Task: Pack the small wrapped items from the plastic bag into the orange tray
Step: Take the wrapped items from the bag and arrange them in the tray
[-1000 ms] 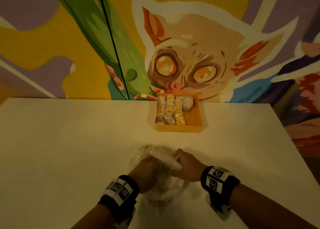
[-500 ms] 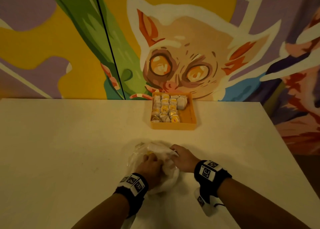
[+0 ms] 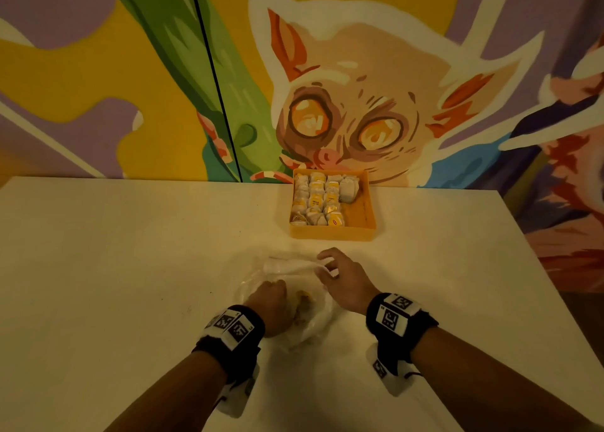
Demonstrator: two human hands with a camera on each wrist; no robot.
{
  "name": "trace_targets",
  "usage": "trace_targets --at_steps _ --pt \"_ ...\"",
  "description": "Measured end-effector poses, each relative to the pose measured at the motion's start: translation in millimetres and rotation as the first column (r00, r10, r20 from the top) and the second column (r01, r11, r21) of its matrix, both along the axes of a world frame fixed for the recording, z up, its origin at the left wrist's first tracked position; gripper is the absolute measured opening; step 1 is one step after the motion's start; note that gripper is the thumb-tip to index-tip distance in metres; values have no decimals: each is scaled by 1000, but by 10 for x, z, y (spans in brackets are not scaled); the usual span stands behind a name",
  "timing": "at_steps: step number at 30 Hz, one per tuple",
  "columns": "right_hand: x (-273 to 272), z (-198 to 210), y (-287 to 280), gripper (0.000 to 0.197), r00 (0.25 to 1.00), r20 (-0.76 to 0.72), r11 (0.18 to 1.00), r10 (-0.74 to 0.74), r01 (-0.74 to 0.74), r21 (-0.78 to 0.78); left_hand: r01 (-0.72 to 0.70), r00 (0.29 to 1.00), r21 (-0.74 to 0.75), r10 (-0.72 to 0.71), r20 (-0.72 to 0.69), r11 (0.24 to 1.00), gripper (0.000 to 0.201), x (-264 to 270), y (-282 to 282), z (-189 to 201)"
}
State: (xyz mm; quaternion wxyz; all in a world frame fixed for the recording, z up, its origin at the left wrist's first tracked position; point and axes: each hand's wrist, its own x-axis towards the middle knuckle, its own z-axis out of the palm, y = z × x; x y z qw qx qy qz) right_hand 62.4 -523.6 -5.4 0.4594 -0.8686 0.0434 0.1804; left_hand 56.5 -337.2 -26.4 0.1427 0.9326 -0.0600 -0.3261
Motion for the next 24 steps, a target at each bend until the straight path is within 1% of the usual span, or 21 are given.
trace_targets --at_steps 1,2,3,4,5,6,7,8,10,11,13,14,16,18,19,21,22,24 --pt "-14 23 16 47 999 -29 998 -19 17 -67 -45 999 5 45 -19 999 58 -1 -7 -14" --pt "-43 47 31 65 994 -103 993 -37 25 -118 -110 993 -1 110 -41 994 63 -5 -5 -35" --pt "-87 58 45 82 975 -218 991 -49 19 -135 -168 984 -9 167 -56 986 68 -18 5 -60" --pt "-146 68 59 96 938 -344 993 -42 1 -119 -216 974 -16 214 -69 976 72 -26 13 -87" --pt "-216 87 76 107 891 -454 996 -21 -19 -85 -247 966 -22 245 -78 969 74 -41 17 -89" --pt "-280 89 95 113 849 -529 999 -3 -26 -48 -277 958 -31 273 -89 960 75 -56 23 -93" --pt "-341 73 113 113 823 -568 1000 3 -13 -14 -303 949 -49 296 -107 952 73 -74 26 -97" --pt "-382 31 129 110 813 -582 1000 -11 19 7 -328 939 -78 317 -130 941 65 -88 29 -99" --pt "-413 -50 151 98 807 -585 994 -81 112 17 -374 921 -171 345 -179 912 42 -118 41 -79" --pt "-414 -75 159 90 803 -584 987 -119 161 20 -403 909 -218 361 -208 889 35 -139 47 -66" --pt "-413 -95 170 64 811 -562 976 -162 217 32 -431 897 -310 365 -251 847 27 -168 71 -52" --pt "-410 -107 169 51 824 -540 974 -173 225 32 -409 908 -336 343 -241 848 26 -176 79 -55" --pt "-397 -140 159 36 844 -502 968 -189 245 47 -322 946 -340 286 -152 884 19 -187 81 -40" --pt "-378 -174 153 32 846 -486 952 -220 295 83 -256 965 -343 258 -40 904 14 -190 65 -2" --pt "-361 -188 150 34 846 -480 945 -232 313 96 -220 973 -308 231 -1 926 17 -191 56 17" --pt "-332 -200 156 36 852 -463 944 -244 318 88 -111 988 -158 127 92 981 39 -187 36 31" --pt "-326 -193 168 35 855 -456 947 -248 314 73 -77 988 -104 90 129 992 52 -181 28 26" --pt "-320 -185 197 36 862 -440 957 -251 289 22 -38 990 -55 45 136 998 73 -182 0 38"
